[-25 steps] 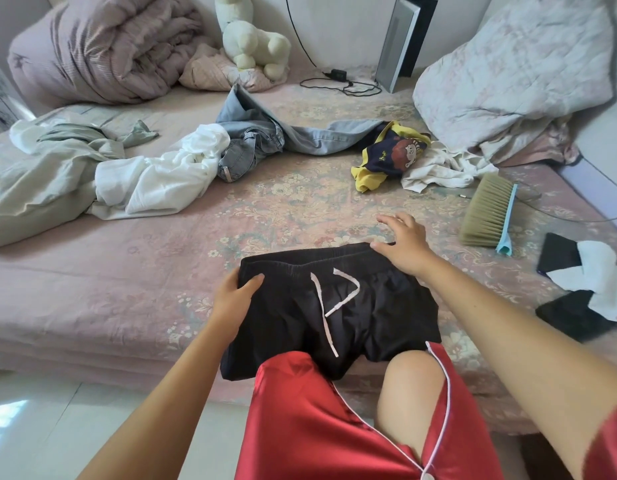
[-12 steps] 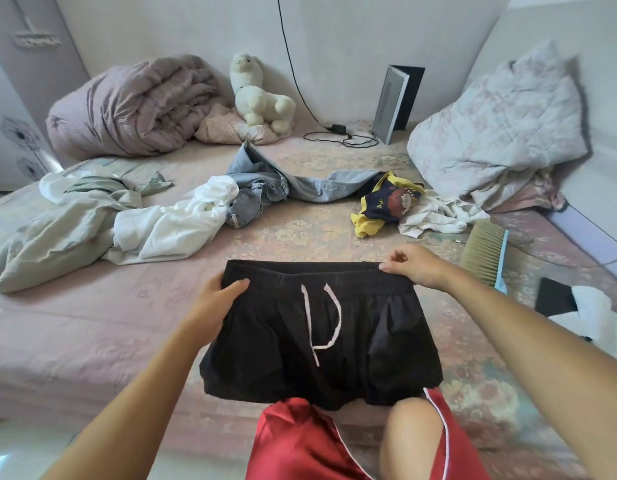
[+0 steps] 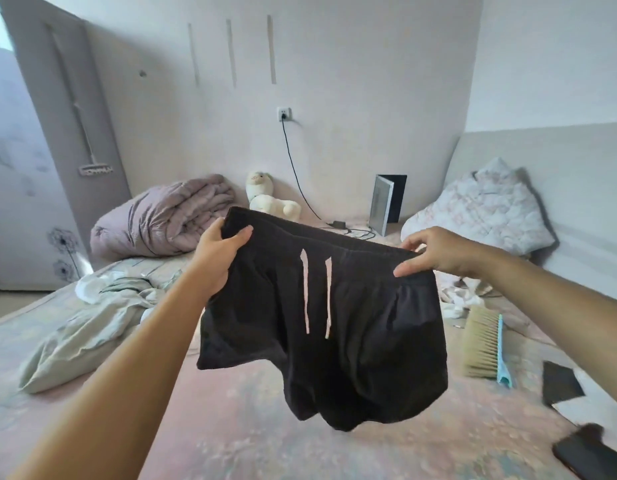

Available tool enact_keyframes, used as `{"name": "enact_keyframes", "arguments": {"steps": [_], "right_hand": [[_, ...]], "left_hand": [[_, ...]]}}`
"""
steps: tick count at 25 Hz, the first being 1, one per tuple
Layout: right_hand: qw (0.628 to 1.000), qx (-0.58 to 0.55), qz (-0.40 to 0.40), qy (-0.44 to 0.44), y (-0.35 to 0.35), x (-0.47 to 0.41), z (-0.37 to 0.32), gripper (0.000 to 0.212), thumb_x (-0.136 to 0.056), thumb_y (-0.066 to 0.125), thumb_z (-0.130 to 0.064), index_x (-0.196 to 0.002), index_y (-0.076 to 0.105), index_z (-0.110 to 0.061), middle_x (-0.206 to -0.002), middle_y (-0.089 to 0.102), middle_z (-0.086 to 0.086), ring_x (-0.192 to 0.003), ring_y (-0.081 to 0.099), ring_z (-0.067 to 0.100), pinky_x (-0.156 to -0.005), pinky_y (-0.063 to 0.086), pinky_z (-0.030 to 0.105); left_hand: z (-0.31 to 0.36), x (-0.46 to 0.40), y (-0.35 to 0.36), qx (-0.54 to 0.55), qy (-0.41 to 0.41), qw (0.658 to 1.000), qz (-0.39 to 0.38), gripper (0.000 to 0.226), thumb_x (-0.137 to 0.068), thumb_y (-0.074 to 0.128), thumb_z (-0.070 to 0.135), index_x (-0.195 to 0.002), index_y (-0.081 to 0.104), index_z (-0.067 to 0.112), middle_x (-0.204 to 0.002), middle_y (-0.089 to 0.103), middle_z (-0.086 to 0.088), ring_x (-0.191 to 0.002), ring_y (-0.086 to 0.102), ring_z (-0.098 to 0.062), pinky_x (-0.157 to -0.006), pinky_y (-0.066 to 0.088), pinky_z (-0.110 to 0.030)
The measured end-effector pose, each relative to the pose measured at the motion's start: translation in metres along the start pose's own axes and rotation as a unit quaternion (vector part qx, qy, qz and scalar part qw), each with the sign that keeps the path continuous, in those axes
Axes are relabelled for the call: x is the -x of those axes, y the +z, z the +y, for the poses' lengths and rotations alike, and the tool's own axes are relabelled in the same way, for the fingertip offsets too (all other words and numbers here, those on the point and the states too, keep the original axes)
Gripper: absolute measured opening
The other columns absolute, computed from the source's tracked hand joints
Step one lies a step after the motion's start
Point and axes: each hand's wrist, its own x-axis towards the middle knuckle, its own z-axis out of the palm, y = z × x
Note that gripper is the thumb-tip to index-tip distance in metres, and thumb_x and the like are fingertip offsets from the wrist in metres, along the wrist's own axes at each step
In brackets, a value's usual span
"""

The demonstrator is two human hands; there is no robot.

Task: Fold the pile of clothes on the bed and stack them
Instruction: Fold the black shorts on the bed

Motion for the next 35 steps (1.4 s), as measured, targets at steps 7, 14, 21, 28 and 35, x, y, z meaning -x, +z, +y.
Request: {"name": "enact_keyframes", "arguments": {"steps": [7, 14, 21, 28, 35], "right_hand": [[0.98, 0.062, 0.174, -0.069, -0.05, 0.012, -0.05, 0.013, -0.079, 0.075, -0.021, -0.076, 0.064, -0.015, -0.091, 0.055, 0.002, -0.076, 0.052, 0.011, -0.065, 0.039, 0.019], [0.975, -0.095, 0.186, -0.071, -0.074, 0.026, -0.068, 0.014, -0.082, 0.072, -0.017, -0.092, 0.061, -0.018, -0.092, 0.062, 0.0, -0.082, 0.059, 0.014, -0.075, 0.046, 0.026], [0.975, -0.148, 0.145, -0.084, -0.07, 0.017, -0.082, 0.044, -0.084, 0.071, -0.019, -0.119, 0.047, -0.029, -0.123, 0.047, 0.003, -0.105, 0.054, 0.015, -0.097, 0.046, 0.037], [0.971, 0.038, 0.196, -0.129, -0.081, 0.018, -0.092, 0.011, -0.091, 0.062, -0.014, -0.1, 0.063, -0.008, -0.095, 0.066, 0.004, -0.089, 0.06, 0.018, -0.075, 0.044, 0.02], [0.963, -0.234, 0.135, -0.01, -0.055, -0.012, -0.06, 0.012, -0.091, 0.061, -0.007, -0.08, 0.063, -0.005, -0.07, 0.069, -0.001, -0.056, 0.065, 0.006, -0.052, 0.052, 0.015]], "left_hand": [[0.068, -0.001, 0.003, -0.054, 0.042, 0.994, -0.081, 0.037, -0.081, 0.073, 0.01, -0.115, 0.058, 0.012, -0.109, 0.069, -0.009, -0.1, 0.067, -0.024, -0.084, 0.055, -0.036], [0.118, 0.015, 0.005, -0.158, 0.077, 0.979, -0.1, 0.016, -0.085, 0.071, 0.022, -0.1, 0.069, 0.016, -0.095, 0.074, 0.0, -0.09, 0.071, -0.016, -0.076, 0.055, -0.026], [0.128, 0.018, 0.004, -0.267, 0.114, 0.956, -0.043, 0.009, -0.087, 0.069, 0.031, -0.091, 0.067, 0.024, -0.093, 0.071, 0.005, -0.088, 0.067, -0.012, -0.084, 0.054, -0.03], [0.133, 0.017, -0.022, -0.422, 0.189, 0.884, 0.069, 0.023, -0.093, 0.054, 0.042, -0.084, 0.065, 0.024, -0.081, 0.065, 0.007, -0.079, 0.06, -0.017, -0.072, 0.045, -0.031], [0.094, -0.003, -0.018, -0.426, 0.14, 0.892, 0.057, 0.022, -0.093, 0.055, 0.033, -0.098, 0.068, 0.016, -0.087, 0.066, 0.003, -0.091, 0.061, -0.02, -0.069, 0.04, -0.026]]}}
